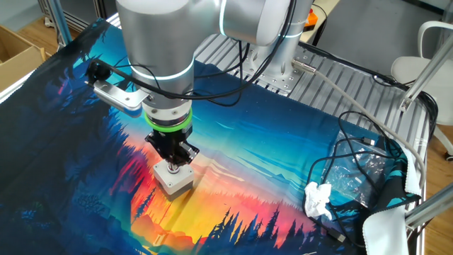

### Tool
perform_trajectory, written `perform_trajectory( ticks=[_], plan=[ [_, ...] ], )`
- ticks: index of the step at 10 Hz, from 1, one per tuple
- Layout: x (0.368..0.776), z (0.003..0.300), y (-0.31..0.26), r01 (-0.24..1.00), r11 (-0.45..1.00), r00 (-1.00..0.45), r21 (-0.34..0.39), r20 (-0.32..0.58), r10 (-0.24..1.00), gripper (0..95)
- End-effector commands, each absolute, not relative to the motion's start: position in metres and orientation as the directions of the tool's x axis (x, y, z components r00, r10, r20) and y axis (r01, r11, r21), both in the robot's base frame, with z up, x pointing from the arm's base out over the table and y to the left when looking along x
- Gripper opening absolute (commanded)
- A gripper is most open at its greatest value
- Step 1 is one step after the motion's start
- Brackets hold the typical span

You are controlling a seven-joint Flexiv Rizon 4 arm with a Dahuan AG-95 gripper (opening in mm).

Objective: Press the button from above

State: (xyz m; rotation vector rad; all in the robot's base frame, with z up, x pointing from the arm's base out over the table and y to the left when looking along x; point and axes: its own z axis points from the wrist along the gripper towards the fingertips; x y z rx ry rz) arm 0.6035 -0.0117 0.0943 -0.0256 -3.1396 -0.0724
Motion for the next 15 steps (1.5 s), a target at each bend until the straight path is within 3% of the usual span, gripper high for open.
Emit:
perform_trajectory(
  ticks=[1,5,9,12,15],
  plan=[
    [0.603,0.083,-0.010,0.019,0.999,-1.000,0.045,-0.005,0.020,0.0],
    [0.601,0.061,-0.009,0.027,0.999,-0.999,0.046,-0.044,0.029,0.0],
    [0.601,0.059,-0.009,0.020,0.999,-0.999,0.047,-0.039,0.022,0.0],
    [0.602,0.062,-0.009,0.023,0.999,-0.999,0.046,-0.033,0.025,0.0],
    [0.604,0.086,-0.011,0.022,0.999,-1.000,0.044,-0.003,0.022,0.0]
  ],
)
